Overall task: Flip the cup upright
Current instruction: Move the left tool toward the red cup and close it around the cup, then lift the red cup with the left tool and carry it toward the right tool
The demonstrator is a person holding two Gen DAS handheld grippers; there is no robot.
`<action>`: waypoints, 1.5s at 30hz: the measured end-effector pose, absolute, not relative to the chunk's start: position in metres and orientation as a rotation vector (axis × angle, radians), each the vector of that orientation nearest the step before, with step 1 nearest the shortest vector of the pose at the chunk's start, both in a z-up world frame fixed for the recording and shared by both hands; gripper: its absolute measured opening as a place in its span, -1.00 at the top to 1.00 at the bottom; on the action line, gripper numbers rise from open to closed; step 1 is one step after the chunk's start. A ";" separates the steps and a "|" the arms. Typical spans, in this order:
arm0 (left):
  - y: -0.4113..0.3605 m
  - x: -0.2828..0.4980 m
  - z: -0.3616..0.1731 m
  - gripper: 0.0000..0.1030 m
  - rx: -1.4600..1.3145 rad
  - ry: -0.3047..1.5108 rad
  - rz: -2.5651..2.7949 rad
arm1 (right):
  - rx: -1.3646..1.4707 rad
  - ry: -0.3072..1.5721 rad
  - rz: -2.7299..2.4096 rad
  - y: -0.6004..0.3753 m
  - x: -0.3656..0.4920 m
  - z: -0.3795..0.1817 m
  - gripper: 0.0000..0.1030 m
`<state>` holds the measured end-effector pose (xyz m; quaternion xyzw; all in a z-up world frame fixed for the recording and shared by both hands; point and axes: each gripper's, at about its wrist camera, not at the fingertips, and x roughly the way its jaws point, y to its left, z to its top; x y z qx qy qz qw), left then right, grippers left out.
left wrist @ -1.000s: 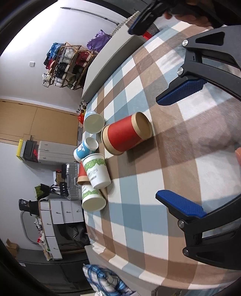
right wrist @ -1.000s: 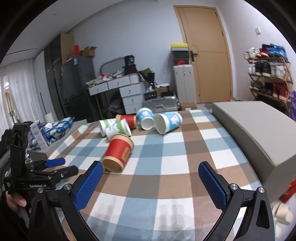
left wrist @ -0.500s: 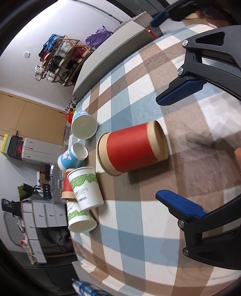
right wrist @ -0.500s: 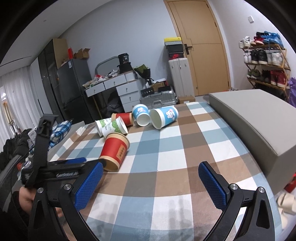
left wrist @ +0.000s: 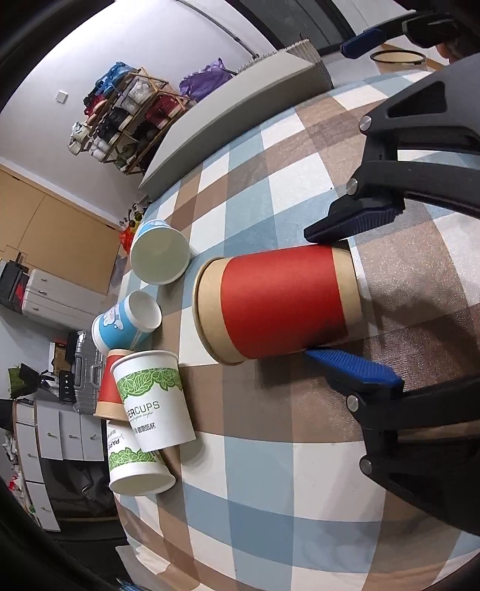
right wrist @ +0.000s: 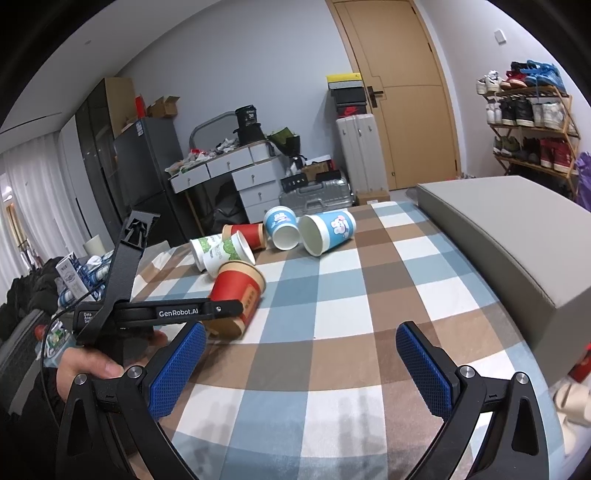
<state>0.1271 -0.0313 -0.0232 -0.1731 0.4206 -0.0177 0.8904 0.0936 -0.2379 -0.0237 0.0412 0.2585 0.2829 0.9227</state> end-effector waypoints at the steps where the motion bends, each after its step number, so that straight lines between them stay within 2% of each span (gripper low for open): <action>1: -0.031 0.126 -0.022 -0.02 -0.357 0.868 -0.036 | 0.083 0.528 0.582 -0.237 0.093 -0.023 -1.00; 21: -0.017 0.065 0.016 -0.02 -0.303 0.753 -0.019 | 0.036 0.480 0.638 -0.219 0.076 -0.011 -1.00; 45: -0.055 0.010 -0.012 -0.02 -0.246 0.744 -0.111 | -0.079 0.492 0.748 -0.202 0.028 -0.010 -1.00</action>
